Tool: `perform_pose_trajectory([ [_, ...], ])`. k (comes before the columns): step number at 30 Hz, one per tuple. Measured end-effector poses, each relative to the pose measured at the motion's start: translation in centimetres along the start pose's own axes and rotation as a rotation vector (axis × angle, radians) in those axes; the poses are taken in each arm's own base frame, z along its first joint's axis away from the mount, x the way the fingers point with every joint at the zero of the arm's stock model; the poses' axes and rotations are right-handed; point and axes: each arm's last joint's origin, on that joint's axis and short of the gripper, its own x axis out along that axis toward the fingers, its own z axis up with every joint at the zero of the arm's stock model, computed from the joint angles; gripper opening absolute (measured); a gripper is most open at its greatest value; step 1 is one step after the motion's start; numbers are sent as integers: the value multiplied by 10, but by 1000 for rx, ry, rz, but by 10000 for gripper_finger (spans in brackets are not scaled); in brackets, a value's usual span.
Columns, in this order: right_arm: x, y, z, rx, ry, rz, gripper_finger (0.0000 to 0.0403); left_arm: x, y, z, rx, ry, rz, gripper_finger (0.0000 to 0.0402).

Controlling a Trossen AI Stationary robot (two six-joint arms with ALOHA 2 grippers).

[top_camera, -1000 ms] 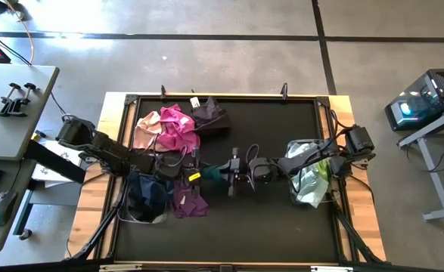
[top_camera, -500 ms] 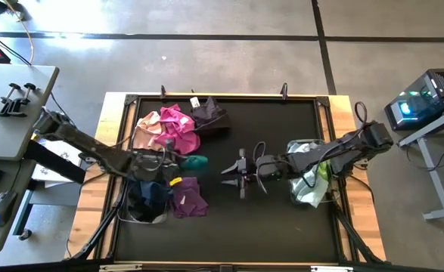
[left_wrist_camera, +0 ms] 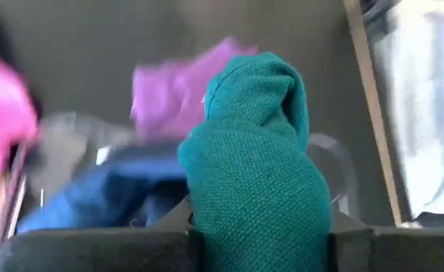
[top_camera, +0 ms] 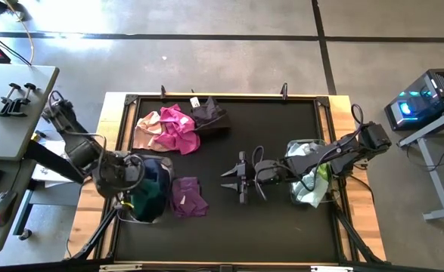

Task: Sort towels by color in basket
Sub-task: Put the dark green towel into the left transparent bin

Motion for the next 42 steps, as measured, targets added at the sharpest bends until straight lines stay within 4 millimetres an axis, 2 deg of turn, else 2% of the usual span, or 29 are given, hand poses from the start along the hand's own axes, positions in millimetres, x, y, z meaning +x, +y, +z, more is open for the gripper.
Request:
perform_pose_trajectory([
  [4, 0, 0, 0, 0, 1, -1, 158, 25, 6, -24, -28, 89, 81, 64],
  [10, 0, 0, 0, 5, 1, -1, 158, 68, 27, -51, -97, 66, 276, 66],
  [13, 0, 0, -1, 7, 2, -1, 158, 79, 37, -58, -184, 112, 298, 79],
  [16, 0, 0, -1, 7, 2, -1, 158, 83, 42, -60, -240, 185, 268, 111],
  [20, 0, 0, 0, 8, 0, -1, 158, 78, 45, -51, -234, 240, 221, 169],
  [25, 0, 0, 0, 9, -5, 0, 158, 49, 51, -25, -199, 225, 274, 223],
  [30, 0, 0, 0, 9, -4, 0, 158, 8, 49, 4, -204, 171, 246, 233],
  [34, 0, 0, 0, 9, -4, 0, 158, -17, 49, 13, -214, 162, 243, 234],
  [38, 0, 0, 0, 9, -4, 0, 158, -17, 48, 13, -207, 150, 259, 234],
  [42, 0, 0, 0, 9, -4, 0, 158, 5, 43, 2, -224, 233, 169, 234],
])
